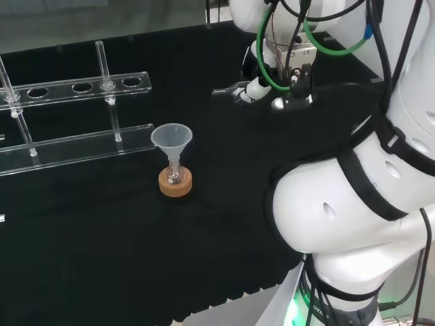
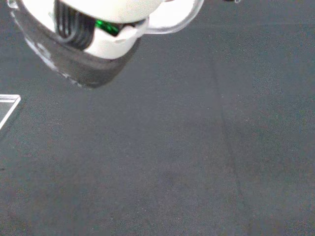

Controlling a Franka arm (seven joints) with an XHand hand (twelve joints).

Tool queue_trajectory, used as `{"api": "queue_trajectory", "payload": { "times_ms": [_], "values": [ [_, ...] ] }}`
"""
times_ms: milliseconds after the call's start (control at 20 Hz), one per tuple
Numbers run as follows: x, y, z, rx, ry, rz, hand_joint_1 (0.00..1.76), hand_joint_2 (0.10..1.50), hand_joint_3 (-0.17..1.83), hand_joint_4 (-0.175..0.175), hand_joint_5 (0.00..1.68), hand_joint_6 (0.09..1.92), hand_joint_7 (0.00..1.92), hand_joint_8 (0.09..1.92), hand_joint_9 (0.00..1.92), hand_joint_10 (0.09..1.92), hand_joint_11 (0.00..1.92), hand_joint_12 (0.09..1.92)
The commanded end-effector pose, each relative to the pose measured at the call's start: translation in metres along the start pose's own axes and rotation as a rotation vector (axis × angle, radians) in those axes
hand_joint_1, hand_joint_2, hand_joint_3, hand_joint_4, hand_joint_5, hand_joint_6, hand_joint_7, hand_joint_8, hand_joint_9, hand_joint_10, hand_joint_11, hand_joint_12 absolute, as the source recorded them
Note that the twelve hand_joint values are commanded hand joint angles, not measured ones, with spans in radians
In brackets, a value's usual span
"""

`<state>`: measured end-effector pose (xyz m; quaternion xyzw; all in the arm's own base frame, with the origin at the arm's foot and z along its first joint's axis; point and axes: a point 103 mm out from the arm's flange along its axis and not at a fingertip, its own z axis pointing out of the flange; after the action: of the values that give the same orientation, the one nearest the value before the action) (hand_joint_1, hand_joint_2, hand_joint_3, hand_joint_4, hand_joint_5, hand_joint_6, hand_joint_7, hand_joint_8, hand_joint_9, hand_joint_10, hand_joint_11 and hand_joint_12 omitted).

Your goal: Pour all the NaCl from the weighing funnel into the round-bottom flask.

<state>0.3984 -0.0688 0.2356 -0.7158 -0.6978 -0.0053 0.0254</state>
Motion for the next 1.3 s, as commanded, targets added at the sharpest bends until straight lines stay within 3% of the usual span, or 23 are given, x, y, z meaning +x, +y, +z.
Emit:
{"api": "queue_trajectory", "payload": {
  "times_ms": [50, 300, 1050, 1300],
  "values": [
    [0.026, -0.011, 0.0, 0.019, -0.014, -0.079, 1.12, 0.78, 0.34, 0.175, 1.4, 0.3, 1.6, 0.09, 1.08, 0.19, 0.06, 1.59],
    [0.042, -0.018, -0.001, 0.024, -0.012, -0.132, 1.12, 0.78, 0.34, 0.175, 1.4, 0.3, 1.6, 0.09, 1.08, 0.19, 0.06, 1.6],
    [0.047, -0.03, -0.011, 0.033, -0.014, -0.261, 1.12, 0.78, 0.34, 0.175, 1.4, 0.31, 1.6, 0.09, 1.08, 0.19, 0.06, 1.6],
    [0.06, -0.034, -0.008, 0.041, -0.023, -0.293, 1.12, 0.78, 0.33, 0.175, 1.4, 0.31, 1.6, 0.09, 1.08, 0.19, 0.06, 1.6]
  ]
}}
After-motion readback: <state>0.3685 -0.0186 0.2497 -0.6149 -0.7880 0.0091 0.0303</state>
